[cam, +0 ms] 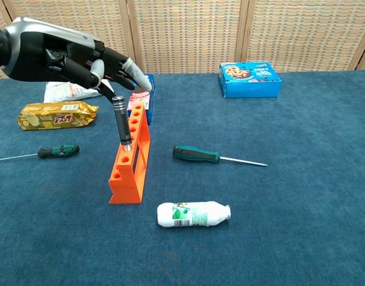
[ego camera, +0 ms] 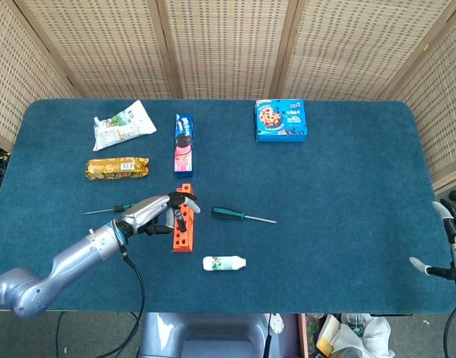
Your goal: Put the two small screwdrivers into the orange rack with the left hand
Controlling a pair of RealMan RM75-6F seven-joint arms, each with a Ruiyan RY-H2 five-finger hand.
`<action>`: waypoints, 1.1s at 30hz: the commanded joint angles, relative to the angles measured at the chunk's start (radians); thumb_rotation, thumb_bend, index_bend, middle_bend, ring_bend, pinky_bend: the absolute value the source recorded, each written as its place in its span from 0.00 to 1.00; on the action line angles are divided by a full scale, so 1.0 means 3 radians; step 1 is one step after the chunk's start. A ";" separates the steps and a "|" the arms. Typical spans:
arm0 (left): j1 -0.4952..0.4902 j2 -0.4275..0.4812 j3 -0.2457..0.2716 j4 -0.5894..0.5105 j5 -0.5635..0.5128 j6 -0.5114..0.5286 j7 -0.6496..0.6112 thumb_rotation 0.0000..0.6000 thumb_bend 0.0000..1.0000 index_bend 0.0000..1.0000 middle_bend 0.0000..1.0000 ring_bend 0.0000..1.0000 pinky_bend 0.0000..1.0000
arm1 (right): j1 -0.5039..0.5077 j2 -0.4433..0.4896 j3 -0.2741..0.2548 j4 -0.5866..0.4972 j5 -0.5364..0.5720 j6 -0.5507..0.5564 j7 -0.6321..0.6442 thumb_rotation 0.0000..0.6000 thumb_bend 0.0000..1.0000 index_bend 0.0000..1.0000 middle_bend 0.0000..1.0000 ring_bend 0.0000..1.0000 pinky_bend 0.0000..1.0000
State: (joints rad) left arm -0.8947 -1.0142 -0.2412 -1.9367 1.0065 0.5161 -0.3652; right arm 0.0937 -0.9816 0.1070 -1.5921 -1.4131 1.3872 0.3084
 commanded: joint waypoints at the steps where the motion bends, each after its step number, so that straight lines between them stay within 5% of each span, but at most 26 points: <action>1: -0.0037 0.0050 0.0037 -0.0022 -0.0058 -0.0078 0.0034 1.00 1.00 0.29 0.14 0.08 0.19 | 0.0001 -0.0002 0.0000 -0.0001 0.0001 -0.0002 -0.0004 1.00 0.00 0.00 0.00 0.00 0.00; 33: -0.0012 0.0387 0.0011 -0.0245 0.0154 -0.0543 -0.0111 1.00 1.00 0.29 0.14 0.08 0.15 | 0.0001 -0.0007 -0.0002 -0.0008 0.0002 -0.0005 -0.0025 1.00 0.00 0.00 0.00 0.00 0.00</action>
State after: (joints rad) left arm -0.8995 -0.8983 -0.2365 -2.0092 1.0508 0.3543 -0.3969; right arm 0.0939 -0.9835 0.1064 -1.5945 -1.4125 1.3859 0.3010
